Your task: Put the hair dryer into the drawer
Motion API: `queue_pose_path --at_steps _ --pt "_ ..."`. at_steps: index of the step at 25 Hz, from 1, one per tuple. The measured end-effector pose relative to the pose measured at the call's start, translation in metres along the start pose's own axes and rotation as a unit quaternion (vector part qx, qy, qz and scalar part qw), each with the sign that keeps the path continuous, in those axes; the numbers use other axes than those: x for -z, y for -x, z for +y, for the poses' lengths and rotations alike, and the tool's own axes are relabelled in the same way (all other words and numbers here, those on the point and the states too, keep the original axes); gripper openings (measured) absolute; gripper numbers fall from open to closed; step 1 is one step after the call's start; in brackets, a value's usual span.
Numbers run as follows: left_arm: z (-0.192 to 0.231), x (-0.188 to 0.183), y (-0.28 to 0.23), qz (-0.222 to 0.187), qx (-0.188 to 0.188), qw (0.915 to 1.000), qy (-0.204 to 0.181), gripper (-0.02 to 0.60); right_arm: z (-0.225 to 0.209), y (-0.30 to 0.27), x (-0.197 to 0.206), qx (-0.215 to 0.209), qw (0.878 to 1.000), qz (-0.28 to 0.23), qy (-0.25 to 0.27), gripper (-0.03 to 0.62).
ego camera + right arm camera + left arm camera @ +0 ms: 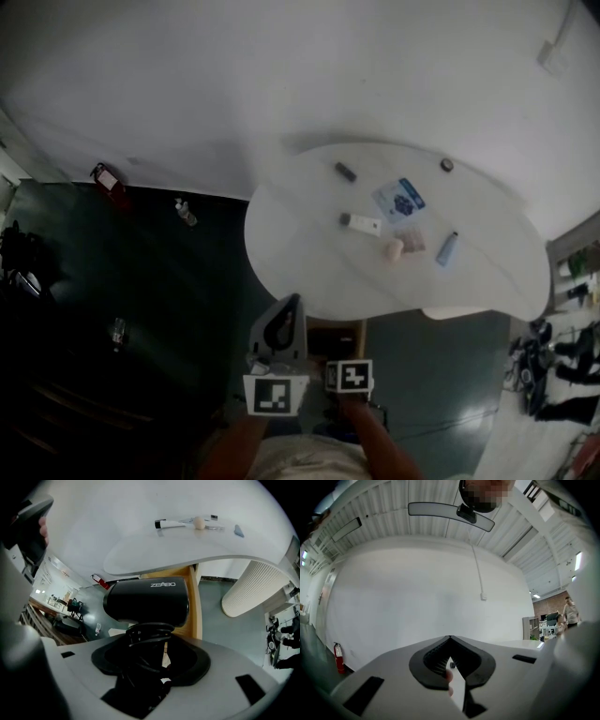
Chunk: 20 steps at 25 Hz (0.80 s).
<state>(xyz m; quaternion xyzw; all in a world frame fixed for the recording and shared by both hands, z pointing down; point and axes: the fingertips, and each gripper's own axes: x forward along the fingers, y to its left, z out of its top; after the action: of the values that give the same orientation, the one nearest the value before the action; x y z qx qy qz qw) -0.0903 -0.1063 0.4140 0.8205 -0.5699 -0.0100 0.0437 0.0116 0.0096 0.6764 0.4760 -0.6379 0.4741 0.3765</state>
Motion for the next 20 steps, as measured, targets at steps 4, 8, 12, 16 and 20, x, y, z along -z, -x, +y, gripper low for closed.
queue_pose_path --at_steps 4,8,12,16,20 --pt "0.004 0.004 -0.001 0.007 -0.002 1.0000 -0.006 0.000 -0.009 -0.018 0.012 0.001 0.999 0.040 -0.021 0.247" --pt "0.007 0.006 -0.001 0.006 -0.004 1.0000 -0.006 0.000 -0.014 -0.033 0.003 -0.003 0.999 0.036 -0.035 0.247" --pt "0.011 0.009 -0.001 0.012 -0.007 0.9999 -0.004 0.000 -0.019 -0.046 -0.007 -0.002 0.998 0.028 -0.052 0.247" --pt "0.013 0.011 -0.003 0.015 -0.007 0.9998 -0.004 0.000 -0.020 -0.053 -0.020 -0.004 0.999 0.003 -0.047 0.247" --pt "0.016 0.016 -0.004 0.021 -0.008 0.9997 -0.008 0.000 -0.015 -0.062 -0.027 -0.018 0.999 -0.013 -0.050 0.247"
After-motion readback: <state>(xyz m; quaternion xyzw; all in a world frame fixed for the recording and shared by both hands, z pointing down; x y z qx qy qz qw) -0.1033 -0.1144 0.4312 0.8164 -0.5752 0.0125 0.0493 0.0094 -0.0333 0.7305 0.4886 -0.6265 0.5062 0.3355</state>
